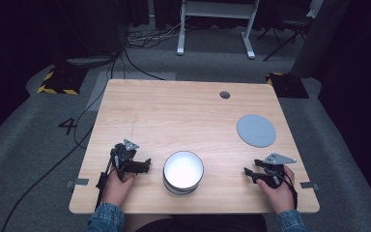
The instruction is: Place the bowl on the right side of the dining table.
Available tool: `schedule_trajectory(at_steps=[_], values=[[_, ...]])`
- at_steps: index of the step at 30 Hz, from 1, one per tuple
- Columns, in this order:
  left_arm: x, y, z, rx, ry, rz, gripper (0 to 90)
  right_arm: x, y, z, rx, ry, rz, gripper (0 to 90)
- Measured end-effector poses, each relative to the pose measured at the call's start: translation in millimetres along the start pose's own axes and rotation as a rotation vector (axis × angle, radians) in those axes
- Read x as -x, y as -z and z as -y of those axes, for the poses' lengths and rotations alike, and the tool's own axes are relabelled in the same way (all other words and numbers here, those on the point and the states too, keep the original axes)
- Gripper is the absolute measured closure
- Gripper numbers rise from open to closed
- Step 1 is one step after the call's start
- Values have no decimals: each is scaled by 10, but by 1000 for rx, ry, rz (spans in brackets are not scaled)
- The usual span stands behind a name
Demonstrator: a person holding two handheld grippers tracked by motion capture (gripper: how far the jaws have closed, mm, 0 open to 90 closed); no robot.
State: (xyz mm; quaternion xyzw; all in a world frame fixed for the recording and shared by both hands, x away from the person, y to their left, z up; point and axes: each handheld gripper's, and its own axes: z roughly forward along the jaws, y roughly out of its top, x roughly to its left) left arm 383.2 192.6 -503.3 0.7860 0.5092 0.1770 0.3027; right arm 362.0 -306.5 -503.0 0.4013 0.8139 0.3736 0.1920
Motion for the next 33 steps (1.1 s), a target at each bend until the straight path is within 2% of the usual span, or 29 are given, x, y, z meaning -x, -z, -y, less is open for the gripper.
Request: schedule_trajectory(at_steps=[25,27,30,32,33], values=[[3,7,10,3,-4,-6,23,-14,-3,-5,-4,-3,0,366],[1,7,11,5,-5,-8,23,-28,2,-9,-4,-12,-2,400],[1,7,11,5,-5,-7,23,-50,20,-44,-18,-23,-14,409],[1,7,11,5,-5,-7,23,-111,79,-154,-35,-11,-20,399],[1,7,11,5,-5,-7,23,-111,79,-154,-35,-11,-20,399]])
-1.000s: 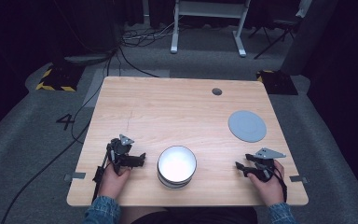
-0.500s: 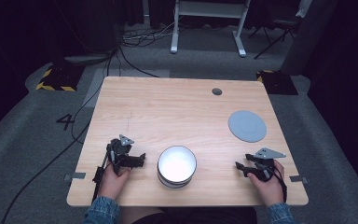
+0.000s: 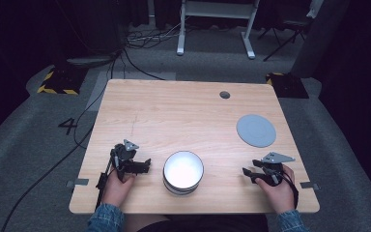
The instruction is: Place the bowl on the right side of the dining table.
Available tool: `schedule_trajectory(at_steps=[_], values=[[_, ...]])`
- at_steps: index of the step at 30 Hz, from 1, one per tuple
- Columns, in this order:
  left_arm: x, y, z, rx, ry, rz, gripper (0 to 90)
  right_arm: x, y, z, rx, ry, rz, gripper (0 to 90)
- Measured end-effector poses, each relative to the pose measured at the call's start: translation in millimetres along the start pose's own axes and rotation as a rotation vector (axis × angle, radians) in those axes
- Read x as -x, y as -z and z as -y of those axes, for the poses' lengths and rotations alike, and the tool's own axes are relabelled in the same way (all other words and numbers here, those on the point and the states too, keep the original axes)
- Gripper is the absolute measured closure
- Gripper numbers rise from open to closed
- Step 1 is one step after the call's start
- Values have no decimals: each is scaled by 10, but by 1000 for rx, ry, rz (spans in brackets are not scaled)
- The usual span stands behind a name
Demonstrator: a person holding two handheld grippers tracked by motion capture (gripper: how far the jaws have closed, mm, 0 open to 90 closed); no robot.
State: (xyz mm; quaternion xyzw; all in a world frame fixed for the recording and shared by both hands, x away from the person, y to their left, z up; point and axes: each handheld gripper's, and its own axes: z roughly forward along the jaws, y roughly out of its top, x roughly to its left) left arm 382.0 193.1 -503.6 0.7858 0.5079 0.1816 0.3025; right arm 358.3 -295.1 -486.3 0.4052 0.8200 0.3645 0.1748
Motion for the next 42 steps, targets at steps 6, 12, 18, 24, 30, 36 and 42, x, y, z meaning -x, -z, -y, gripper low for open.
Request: schedule_trajectory(at_steps=[6,12,18,24,30,36,42], values=[[0,0,0,0,0,0,23,-76,167,-192,-9,-37,-15,398],[10,12,8,-7,5,-2,23,-195,217,-321,-20,-33,-51,398],[-6,46,52,-5,-5,8,22,-292,260,-547,-11,9,-81,428],[-9,51,56,-3,-9,4,22,-427,327,-741,-8,41,-115,451],[-9,35,37,-4,-8,10,22,-534,361,-881,-24,79,-130,452],[1,19,18,-2,-5,-2,21,-625,407,-1040,-11,82,-155,452],[2,18,18,-2,-2,1,21,-821,349,-1224,-19,105,-211,398]])
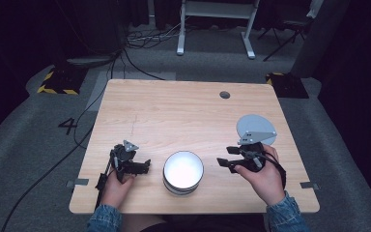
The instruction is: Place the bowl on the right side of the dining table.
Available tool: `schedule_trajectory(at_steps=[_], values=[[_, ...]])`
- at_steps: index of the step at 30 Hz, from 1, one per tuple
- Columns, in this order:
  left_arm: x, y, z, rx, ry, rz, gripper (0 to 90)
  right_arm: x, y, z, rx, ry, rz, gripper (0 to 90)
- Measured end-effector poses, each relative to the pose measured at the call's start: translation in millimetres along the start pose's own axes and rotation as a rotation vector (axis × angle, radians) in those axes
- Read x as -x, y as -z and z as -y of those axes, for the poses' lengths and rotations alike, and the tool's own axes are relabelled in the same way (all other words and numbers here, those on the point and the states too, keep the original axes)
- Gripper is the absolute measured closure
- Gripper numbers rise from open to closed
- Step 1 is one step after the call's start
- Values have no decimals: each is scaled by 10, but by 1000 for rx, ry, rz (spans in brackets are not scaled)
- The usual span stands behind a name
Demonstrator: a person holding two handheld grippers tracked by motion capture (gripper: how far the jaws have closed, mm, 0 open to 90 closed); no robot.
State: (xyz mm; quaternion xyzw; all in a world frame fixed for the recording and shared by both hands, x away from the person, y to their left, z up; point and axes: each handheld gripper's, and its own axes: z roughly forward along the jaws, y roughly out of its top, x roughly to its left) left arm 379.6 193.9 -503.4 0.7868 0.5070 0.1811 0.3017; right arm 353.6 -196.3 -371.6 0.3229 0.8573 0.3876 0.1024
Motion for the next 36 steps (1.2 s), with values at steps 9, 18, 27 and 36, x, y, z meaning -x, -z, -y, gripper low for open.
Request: schedule_trajectory(at_steps=[9,18,27,36], values=[[0,0,0,0,0,0,22,-195,-158,-277,-28,7,-37,377],[0,1,0,0,-1,-2,21,-333,-436,-451,-98,45,-47,369],[0,0,0,0,0,0,22,-335,-765,-447,-216,87,-27,526],[-1,1,0,0,-2,-2,22,-351,-932,-474,-292,13,-80,806]])
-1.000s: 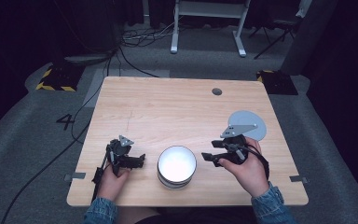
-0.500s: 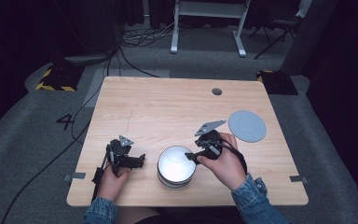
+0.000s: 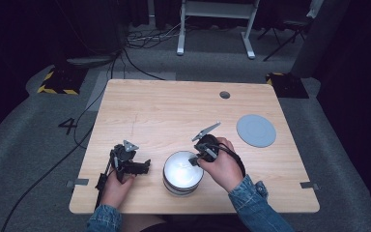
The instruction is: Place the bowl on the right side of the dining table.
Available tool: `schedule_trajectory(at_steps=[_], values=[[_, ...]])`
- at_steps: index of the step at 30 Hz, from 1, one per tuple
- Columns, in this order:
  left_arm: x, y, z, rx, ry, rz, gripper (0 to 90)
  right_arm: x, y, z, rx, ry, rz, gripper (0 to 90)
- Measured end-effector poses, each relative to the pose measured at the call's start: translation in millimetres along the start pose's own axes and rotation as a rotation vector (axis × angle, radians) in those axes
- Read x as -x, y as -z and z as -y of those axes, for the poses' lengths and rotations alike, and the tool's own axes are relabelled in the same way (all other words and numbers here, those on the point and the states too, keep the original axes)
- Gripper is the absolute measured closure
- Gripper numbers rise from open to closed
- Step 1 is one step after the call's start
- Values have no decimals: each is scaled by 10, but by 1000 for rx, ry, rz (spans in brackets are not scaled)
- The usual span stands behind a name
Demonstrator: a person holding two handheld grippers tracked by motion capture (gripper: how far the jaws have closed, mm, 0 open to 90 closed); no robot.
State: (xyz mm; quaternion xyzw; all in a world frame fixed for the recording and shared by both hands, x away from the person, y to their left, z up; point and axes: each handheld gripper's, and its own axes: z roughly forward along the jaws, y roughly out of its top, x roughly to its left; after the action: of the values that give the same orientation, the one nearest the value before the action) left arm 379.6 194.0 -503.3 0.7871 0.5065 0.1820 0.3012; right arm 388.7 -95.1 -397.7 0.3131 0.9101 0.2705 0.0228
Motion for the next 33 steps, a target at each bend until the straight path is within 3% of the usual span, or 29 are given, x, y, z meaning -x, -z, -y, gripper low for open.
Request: schedule_trajectory(at_steps=[3,7,21,33], values=[[0,0,0,0,-1,-1,22,-9,8,-38,-20,-42,19,820],[0,0,0,0,0,0,22,1,23,-64,-15,-61,2,822],[2,2,2,0,0,0,21,32,234,-168,20,-73,-5,823],[3,6,4,-4,0,3,22,213,520,-250,57,-94,15,822]])
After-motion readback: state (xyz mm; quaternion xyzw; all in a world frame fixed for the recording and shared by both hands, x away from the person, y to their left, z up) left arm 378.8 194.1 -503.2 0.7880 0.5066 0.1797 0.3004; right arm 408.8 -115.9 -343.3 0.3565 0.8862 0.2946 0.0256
